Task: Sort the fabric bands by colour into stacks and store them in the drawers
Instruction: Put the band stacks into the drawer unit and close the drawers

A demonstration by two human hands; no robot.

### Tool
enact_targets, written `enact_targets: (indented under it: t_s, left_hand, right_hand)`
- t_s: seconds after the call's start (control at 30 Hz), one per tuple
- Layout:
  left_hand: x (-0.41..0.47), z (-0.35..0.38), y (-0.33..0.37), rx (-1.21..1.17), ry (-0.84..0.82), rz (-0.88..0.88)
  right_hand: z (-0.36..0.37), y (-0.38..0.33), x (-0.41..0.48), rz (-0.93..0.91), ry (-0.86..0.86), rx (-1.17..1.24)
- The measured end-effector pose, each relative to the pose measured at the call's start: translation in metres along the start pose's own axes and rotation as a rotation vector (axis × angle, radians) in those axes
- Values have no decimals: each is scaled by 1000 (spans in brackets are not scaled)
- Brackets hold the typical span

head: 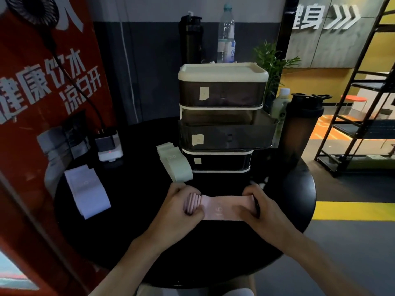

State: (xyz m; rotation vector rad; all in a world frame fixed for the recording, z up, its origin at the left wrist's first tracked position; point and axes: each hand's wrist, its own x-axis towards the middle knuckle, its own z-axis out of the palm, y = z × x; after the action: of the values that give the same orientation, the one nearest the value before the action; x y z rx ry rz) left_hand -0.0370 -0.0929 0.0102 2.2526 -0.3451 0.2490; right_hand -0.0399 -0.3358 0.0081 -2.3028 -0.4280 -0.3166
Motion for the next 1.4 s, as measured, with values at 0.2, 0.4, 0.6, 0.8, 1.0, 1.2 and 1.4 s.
enact_targets:
  t_s: [0.2, 0.4, 0.6, 0.8, 1.0, 1.2, 1.4]
  left_hand:
    - [-4, 2, 2, -124, 59, 68]
    - [-2, 4, -2, -38, 17, 38]
    - [-5, 1, -1, -164, 39, 7]
    - [-5, 3, -3, -98, -19, 35]
    - [-3, 7, -2, -4, -20, 61]
    - [-6, 2, -2, -135, 29, -24]
    - [-4, -7, 7, -229, 54, -114]
  right_hand:
    - [2, -2, -7, -6, 88, 93]
    - [2, 1, -4, -61, 21, 14]
    - [0, 1, -4, -7, 11, 104]
    - [1, 2, -3, -28, 28, 79]
    - [0, -1, -4, -22, 32, 102]
    - [-2, 0, -3, 11, -2, 133]
    - [-12, -8, -5, 55, 23, 122]
